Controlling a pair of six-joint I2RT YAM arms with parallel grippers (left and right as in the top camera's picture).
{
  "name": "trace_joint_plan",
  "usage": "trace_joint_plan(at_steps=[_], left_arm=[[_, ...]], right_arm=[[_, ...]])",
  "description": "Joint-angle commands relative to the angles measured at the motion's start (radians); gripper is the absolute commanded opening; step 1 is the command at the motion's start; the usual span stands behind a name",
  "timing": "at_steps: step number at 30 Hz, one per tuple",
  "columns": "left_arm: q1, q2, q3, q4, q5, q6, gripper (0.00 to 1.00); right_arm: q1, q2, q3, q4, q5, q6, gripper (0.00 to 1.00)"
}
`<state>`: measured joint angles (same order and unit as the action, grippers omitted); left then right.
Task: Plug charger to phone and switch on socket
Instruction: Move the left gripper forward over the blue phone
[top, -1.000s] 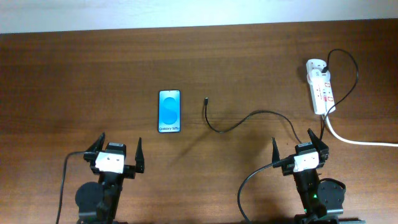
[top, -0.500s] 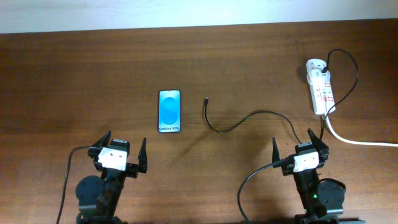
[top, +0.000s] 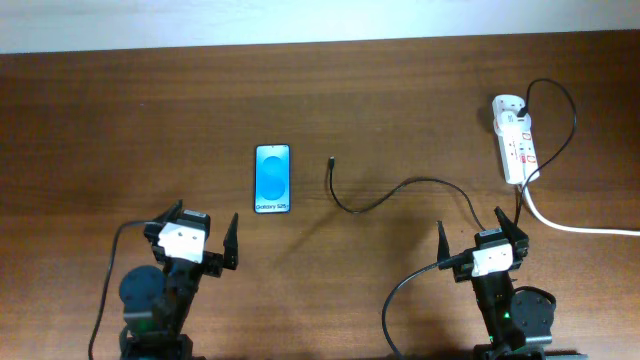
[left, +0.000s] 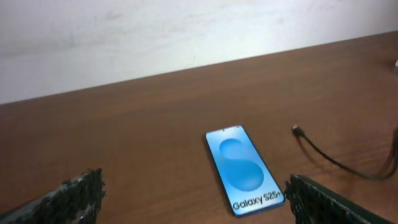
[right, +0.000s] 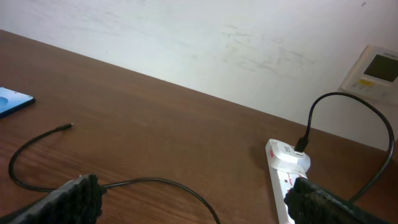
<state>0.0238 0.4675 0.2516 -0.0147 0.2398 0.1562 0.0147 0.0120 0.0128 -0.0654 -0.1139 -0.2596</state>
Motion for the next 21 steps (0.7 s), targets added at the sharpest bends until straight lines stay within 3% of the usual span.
trace_joint_plan(at_steps=[1, 11, 21], left_arm=[[-0.003, 0.061, 0.081, 0.005, 0.055, -0.013, 0.99], [-0.003, 0.387, 0.314, -0.089, 0.169, -0.013, 0.99], [-0.003, 0.797, 0.859, -0.549, 0.262, -0.012, 0.99]], right_arm=[[0.006, -0.008, -0.007, -0.001, -0.009, 0.005, 0.98], [0.006, -0.008, -0.007, -0.001, -0.009, 0.005, 0.98], [0.006, -0.008, -0.007, -0.001, -0.009, 0.005, 0.98]])
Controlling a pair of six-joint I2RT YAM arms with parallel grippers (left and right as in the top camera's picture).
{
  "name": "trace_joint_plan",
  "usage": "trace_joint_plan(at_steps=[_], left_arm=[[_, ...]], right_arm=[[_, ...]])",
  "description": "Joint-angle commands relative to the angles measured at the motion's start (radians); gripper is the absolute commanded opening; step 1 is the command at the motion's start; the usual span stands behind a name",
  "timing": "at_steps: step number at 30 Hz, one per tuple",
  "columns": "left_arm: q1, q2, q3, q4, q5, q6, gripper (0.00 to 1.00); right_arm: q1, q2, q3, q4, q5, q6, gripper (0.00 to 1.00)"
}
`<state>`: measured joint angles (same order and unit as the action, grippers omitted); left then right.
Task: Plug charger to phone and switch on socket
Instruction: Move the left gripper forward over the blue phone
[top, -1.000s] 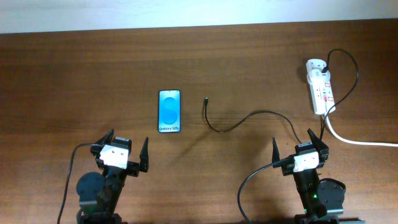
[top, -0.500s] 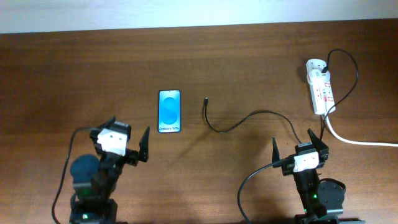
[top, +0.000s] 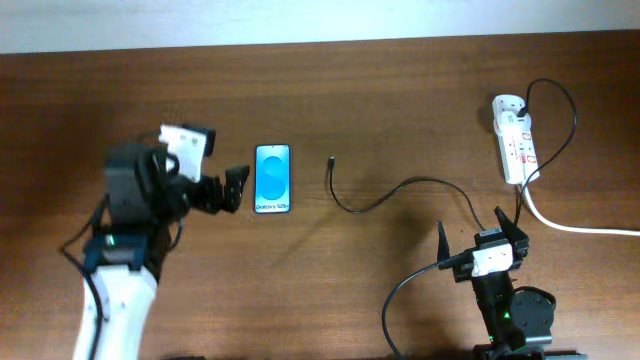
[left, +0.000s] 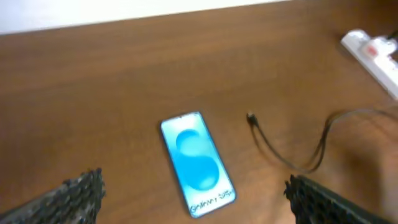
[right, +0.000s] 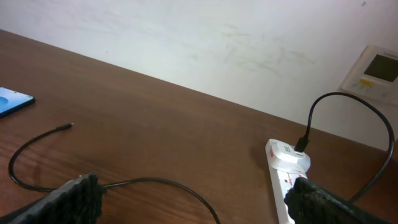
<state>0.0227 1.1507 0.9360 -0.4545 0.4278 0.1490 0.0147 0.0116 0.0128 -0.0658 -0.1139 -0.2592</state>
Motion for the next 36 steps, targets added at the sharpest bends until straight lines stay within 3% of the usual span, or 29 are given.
trace_joint_plan(at_steps=[1, 4, 7, 14, 16, 18, 22, 25, 30, 36], left_arm=[[-0.002, 0.162, 0.242, -0.182, 0.085, -0.005, 0.99], [-0.003, 0.288, 0.407, -0.400, 0.097, -0.005, 0.99], [-0.003, 0.332, 0.443, -0.460, 0.101, -0.005, 0.99], [-0.003, 0.350, 0.443, -0.367, 0.125, -0.007, 0.99], [-0.018, 0.356, 0.443, -0.305, 0.120, -0.087, 0.99], [-0.048, 0.367, 0.443, -0.239, 0.046, -0.198, 0.99], [-0.159, 0.406, 0.461, -0.198, -0.176, -0.300, 1.00], [-0.225, 0.495, 0.581, -0.303, -0.294, -0.344, 1.00], [-0.237, 0.717, 0.859, -0.593, -0.294, -0.403, 0.99], [-0.249, 0.830, 0.880, -0.687, -0.298, -0.452, 1.00]], right_arm=[[0.006, -0.008, -0.007, -0.001, -0.009, 0.005, 0.98], [0.006, -0.008, -0.007, -0.001, -0.009, 0.005, 0.99], [0.006, -0.008, -0.007, -0.001, -0.009, 0.005, 0.98], [0.006, -0.008, -0.007, -0.001, -0.009, 0.005, 0.98], [0.006, -0.008, -0.007, -0.001, -0.009, 0.005, 0.98], [0.006, -0.008, -0.007, -0.001, -0.009, 0.005, 0.98], [0.006, -0.008, -0.007, -0.001, -0.009, 0.005, 0.98], [0.006, -0.008, -0.007, -0.001, -0.009, 0.005, 0.98], [0.006, -0.008, -0.007, -0.001, -0.009, 0.005, 0.98], [0.006, -0.008, -0.007, -0.001, -0.009, 0.005, 0.98]])
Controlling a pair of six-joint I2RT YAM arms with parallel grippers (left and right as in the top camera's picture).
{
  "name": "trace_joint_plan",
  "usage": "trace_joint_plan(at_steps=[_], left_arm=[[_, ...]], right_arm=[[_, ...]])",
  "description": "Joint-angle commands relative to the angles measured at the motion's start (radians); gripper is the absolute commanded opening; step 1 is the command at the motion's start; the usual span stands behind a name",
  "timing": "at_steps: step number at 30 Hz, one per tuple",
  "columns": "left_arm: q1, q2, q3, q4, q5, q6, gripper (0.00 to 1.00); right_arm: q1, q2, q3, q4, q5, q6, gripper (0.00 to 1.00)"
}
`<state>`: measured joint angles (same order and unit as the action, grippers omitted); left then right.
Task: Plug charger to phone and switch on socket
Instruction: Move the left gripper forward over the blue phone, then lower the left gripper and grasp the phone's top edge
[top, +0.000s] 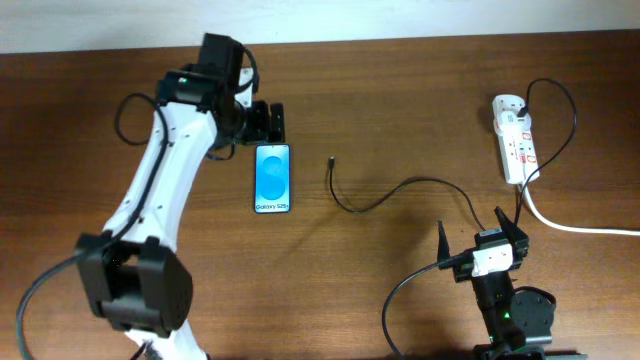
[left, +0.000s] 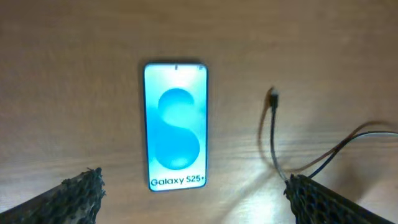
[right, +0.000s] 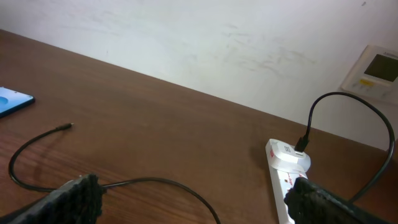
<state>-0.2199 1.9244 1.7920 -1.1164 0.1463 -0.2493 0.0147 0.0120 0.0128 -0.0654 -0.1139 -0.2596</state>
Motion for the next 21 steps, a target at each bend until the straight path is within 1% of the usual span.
trace_joint_plan(at_steps=[1, 3, 4, 7, 12, 17, 21], left_arm=[[-0.007, 0.076, 0.024, -0.031, -0.016, -0.053, 1.00], [-0.014, 0.111, 0.024, -0.032, -0.016, -0.055, 0.99], [-0.021, 0.127, 0.024, -0.030, -0.025, -0.073, 0.99], [-0.037, 0.161, 0.024, -0.030, -0.092, -0.122, 1.00], [-0.048, 0.222, 0.023, -0.011, -0.108, -0.126, 0.99], [-0.049, 0.283, 0.023, 0.046, -0.148, -0.128, 0.99], [-0.052, 0.311, 0.023, 0.089, -0.151, -0.115, 0.99]], right_arm=[[0.006, -0.008, -0.007, -0.001, -0.009, 0.005, 0.98], [0.006, -0.008, -0.007, -0.002, -0.009, 0.005, 0.98], [0.006, -0.008, -0.007, -0.001, -0.009, 0.005, 0.98], [0.006, -0.008, -0.007, -0.001, -0.009, 0.005, 0.98], [0.006, -0.008, -0.007, -0.001, -0.009, 0.005, 0.98], [0.006, -0.008, -0.007, -0.001, -0.009, 0.006, 0.98], [0.006, -0.008, -0.007, -0.001, -0.009, 0.005, 0.98]])
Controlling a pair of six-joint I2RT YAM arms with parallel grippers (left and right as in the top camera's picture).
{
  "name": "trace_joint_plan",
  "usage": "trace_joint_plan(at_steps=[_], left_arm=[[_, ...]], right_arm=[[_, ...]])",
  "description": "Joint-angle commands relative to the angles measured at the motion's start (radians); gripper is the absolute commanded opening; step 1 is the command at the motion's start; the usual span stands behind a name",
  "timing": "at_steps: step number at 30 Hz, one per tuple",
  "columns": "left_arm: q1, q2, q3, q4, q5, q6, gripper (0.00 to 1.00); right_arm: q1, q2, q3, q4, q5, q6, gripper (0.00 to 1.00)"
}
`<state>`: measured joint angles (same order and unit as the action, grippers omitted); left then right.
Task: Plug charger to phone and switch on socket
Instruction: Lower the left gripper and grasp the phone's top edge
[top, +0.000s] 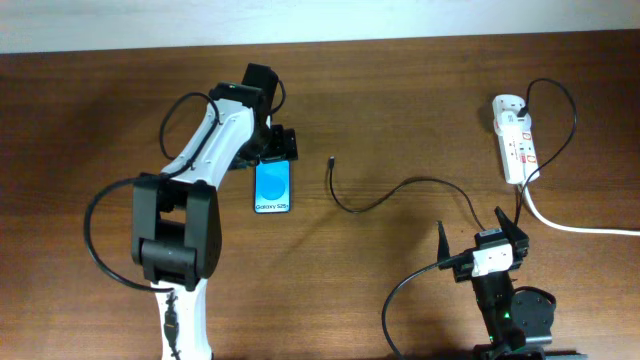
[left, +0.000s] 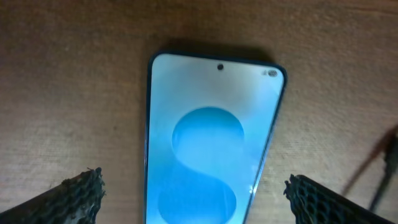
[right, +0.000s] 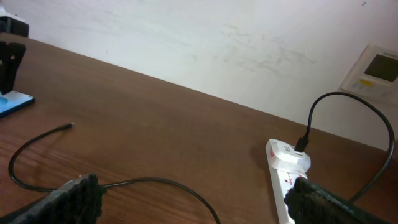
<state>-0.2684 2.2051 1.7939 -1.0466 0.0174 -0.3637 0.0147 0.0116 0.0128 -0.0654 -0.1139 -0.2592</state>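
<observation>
The blue-screened phone (top: 273, 186) lies flat on the table, screen up. My left gripper (top: 272, 146) hangs open just above the phone's far end, fingers spread wider than the phone (left: 208, 149). The black charger cable's free plug (top: 331, 161) lies right of the phone, loose on the wood, and shows small in the right wrist view as the plug (right: 67, 127). The cable runs to the white socket strip (top: 514, 140) at the far right, where it is plugged in. My right gripper (top: 482, 238) rests open at the near right, holding nothing.
The strip's thick white mains lead (top: 570, 226) runs off the right edge. A white wall (right: 186, 37) rises behind the table's far edge, with a wall thermostat (right: 373, 68) on it. The strip (right: 289, 180) lies just ahead of my right fingers.
My left gripper moved right and down, from beyond the phone's far-left corner to close over its far end. The phone now fills the wrist view. The right arm, cable and phone stayed put.
Both arms first rested at the table's near edge, grippers open. The left arm then stood left of the phone, later beyond its far end, and now hovers low over that end. The right arm, cable and socket strip never moved.
</observation>
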Motion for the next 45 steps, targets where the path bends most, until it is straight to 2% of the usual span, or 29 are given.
trace_joint_plan(at_steps=[1, 11, 17, 21, 22, 24, 36, 39, 45], left_arm=[[-0.009, 0.039, 0.021, 0.026, -0.022, 0.018, 0.99], [-0.024, 0.119, 0.021, 0.042, -0.041, 0.118, 0.99], [-0.034, 0.146, 0.020, -0.007, -0.023, 0.119, 1.00], [-0.035, 0.146, 0.020, -0.021, -0.002, 0.110, 0.83], [-0.035, 0.146, 0.020, -0.021, 0.000, 0.106, 0.75], [-0.035, 0.146, 0.020, -0.024, 0.006, 0.098, 0.71], [-0.020, 0.146, 0.146, -0.134, 0.018, 0.064, 0.70], [-0.011, 0.146, 0.146, -0.131, 0.093, 0.062, 0.69], [0.001, 0.146, 0.146, -0.088, 0.091, 0.063, 0.70]], right_arm=[[0.006, -0.008, -0.007, -0.001, -0.009, 0.005, 0.98], [0.006, -0.008, -0.007, -0.001, -0.009, 0.005, 0.98], [0.006, -0.008, -0.007, -0.002, -0.009, 0.005, 0.98], [0.006, -0.008, -0.007, -0.001, -0.009, 0.005, 0.98], [0.006, -0.008, -0.007, -0.001, -0.009, 0.005, 0.98], [0.006, -0.008, -0.007, -0.001, -0.009, 0.005, 0.99], [0.006, -0.008, -0.007, -0.001, -0.009, 0.005, 0.98], [0.006, -0.008, -0.007, -0.001, -0.009, 0.005, 0.99], [0.006, -0.008, -0.007, -0.001, -0.009, 0.005, 0.98]])
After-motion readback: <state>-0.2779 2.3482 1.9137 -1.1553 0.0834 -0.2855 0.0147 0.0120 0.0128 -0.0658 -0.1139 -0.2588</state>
